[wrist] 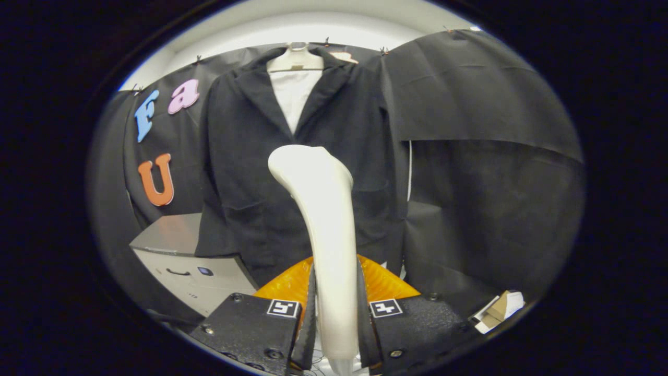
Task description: Iron the clothes twice with a garment steamer, once on the left side and once on the right side.
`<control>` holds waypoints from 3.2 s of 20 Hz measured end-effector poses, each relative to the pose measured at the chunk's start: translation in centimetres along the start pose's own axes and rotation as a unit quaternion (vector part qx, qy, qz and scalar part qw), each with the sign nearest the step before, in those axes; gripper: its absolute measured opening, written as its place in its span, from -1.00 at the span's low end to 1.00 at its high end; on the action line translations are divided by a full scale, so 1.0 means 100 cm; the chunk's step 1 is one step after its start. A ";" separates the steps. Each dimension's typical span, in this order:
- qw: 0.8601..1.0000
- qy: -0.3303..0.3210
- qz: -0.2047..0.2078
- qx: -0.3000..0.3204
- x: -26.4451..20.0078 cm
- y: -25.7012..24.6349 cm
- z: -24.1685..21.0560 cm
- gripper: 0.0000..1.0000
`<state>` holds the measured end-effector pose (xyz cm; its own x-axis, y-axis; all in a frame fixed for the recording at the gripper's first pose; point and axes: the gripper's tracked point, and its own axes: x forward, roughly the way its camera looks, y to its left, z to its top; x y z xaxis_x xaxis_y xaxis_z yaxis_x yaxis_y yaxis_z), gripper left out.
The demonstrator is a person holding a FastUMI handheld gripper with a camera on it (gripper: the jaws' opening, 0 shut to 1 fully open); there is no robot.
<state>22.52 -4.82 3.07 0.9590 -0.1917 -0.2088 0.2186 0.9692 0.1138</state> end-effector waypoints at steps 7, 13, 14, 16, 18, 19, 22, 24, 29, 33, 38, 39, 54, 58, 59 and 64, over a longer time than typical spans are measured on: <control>0.998 -0.050 -0.023 0.043 0.003 -0.066 0.097 -0.28; 0.995 -0.092 -0.009 0.046 0.030 -0.070 0.188 -0.28; 0.994 -0.097 -0.006 0.044 0.034 -0.066 0.201 -0.28; 0.994 -0.107 -0.002 0.037 0.046 -0.055 0.222 -0.28; 0.993 -0.113 -0.001 0.027 0.056 -0.044 0.238 -0.28; 0.993 -0.116 0.000 0.024 0.060 -0.038 0.244 -0.28; 0.994 -0.110 -0.007 0.010 0.075 -0.025 0.247 -0.28; 0.995 -0.102 -0.011 0.003 0.083 -0.016 0.238 -0.28; 0.995 -0.098 -0.025 -0.013 0.088 -0.010 0.220 -0.28; 0.996 -0.087 -0.024 -0.020 0.084 -0.004 0.197 -0.28; 0.997 -0.061 -0.028 -0.033 0.085 -0.002 0.157 -0.28; 0.997 -0.056 -0.028 -0.033 0.085 -0.002 0.148 -0.28; 0.996 -0.002 -0.058 -0.066 0.097 -0.009 0.052 -0.28; 0.995 0.012 -0.065 -0.074 0.099 -0.013 0.032 -0.28; 0.995 0.017 -0.065 -0.075 0.097 -0.012 0.022 -0.28; 0.994 0.036 -0.070 -0.082 0.099 -0.012 -0.005 -0.28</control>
<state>31.68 -7.85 0.39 0.9045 -0.3198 -0.2820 0.3104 0.9473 -0.0788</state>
